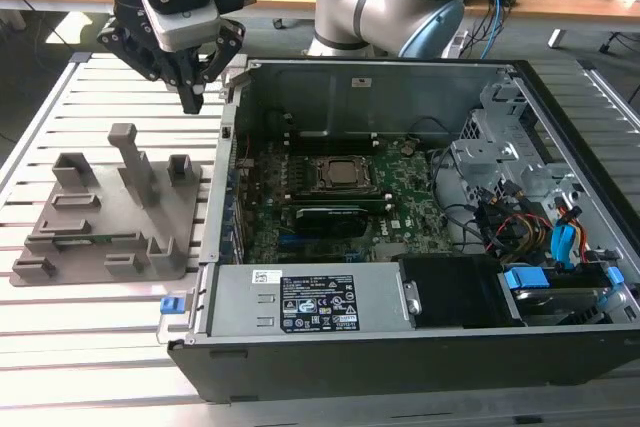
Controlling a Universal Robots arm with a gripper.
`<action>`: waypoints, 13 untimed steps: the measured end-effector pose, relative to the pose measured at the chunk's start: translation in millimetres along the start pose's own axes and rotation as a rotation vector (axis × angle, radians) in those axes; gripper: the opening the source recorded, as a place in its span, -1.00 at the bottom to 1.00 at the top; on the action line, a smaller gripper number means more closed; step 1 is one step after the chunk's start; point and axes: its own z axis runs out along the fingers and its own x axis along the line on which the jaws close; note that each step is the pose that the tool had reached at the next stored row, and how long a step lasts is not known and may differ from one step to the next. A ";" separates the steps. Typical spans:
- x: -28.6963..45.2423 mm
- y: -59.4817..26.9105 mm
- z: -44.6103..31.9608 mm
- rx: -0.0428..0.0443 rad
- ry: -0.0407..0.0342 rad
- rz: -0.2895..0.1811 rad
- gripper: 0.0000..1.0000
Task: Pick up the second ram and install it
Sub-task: 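Reach for the second ram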
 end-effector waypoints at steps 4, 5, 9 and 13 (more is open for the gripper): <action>7.8 -0.7 1.8 0.0001 0.0000 0.000 -0.79; 8.7 -0.8 2.1 0.0000 0.0000 0.000 -0.79; 14.9 -1.3 3.4 0.0000 0.0001 0.000 -0.79; 22.8 -1.9 4.9 0.0000 0.0000 0.000 -0.79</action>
